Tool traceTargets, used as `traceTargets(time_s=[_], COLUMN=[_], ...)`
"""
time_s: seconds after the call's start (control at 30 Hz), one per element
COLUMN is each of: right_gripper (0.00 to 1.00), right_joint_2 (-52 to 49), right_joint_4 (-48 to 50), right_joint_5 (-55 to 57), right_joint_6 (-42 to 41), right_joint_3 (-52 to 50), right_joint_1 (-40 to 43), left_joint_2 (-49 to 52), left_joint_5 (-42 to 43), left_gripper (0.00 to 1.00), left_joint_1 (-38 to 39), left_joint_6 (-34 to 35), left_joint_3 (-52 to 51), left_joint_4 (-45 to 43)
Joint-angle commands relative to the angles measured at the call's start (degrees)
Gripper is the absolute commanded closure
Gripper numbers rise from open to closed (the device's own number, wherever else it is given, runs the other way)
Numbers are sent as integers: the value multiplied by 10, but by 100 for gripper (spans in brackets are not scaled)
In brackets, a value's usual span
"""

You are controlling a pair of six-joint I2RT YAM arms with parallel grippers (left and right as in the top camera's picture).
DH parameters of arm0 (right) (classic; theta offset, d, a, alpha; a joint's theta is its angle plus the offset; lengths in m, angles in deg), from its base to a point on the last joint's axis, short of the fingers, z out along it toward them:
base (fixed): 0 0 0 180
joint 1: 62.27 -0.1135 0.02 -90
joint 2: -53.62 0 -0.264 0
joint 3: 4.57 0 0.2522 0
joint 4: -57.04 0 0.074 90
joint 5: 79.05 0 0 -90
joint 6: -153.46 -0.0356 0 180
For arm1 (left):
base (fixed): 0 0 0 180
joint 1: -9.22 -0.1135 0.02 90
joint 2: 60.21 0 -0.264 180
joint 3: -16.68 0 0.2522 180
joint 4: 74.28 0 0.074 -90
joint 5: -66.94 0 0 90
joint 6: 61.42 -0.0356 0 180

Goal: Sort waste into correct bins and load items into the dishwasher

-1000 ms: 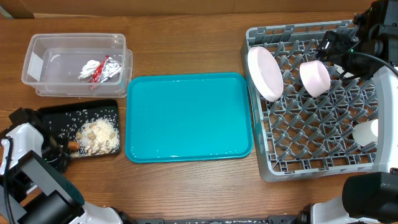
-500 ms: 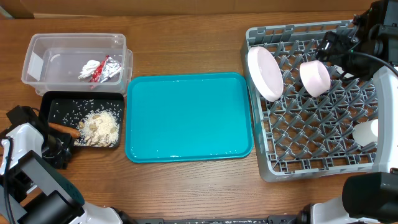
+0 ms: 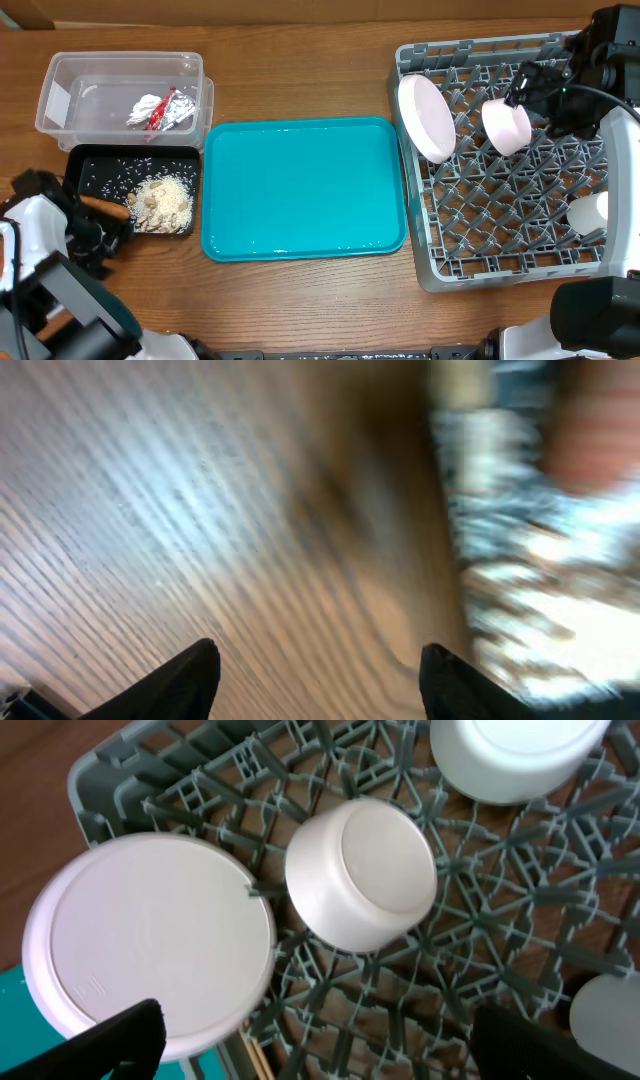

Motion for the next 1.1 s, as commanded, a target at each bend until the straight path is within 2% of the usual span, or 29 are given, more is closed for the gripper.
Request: traceTargets(time_s=[0.0, 0.07, 0.1, 0.13, 0.23, 0.43, 0.6, 0.8, 1.07], right_gripper=[0, 0, 0, 0, 0, 0, 0, 0, 0], right_joint_2=[-2, -2, -2, -2, -2, -2, -2, 14, 115], right_joint_4=[-17, -28, -38, -41, -50, -110, -179, -205, -166], right_joint_5=[-10, -28, -60, -74, -108, -115, -84, -33, -35], right_joint_6=[7, 7, 7, 7, 10, 43, 73, 73, 73], right_joint_3=[-2, -2, -2, -2, -2, -2, -2, -2, -9], right_joint_1=[0, -1, -1, -1, -2, -18, -21, -21, -21], left_joint_2=[-64, -80, -90, -90, -90, -90, -90, -100, -249], left_joint_5=[49, 71, 93, 95, 95, 93, 77, 78, 55], left_gripper=[30, 25, 13, 9, 0, 0, 0, 0, 0], left_joint_1=[42, 71, 124, 150, 219, 358, 435, 454, 454], left_joint_6=[-58, -80, -117, -127, -159, -212, -220, -216, -202], left_joint_3=[37, 45, 60, 67, 75, 75, 75, 101, 99], left_joint_4=[-1, -15, -23, -22, -23, 26, 130, 252, 254])
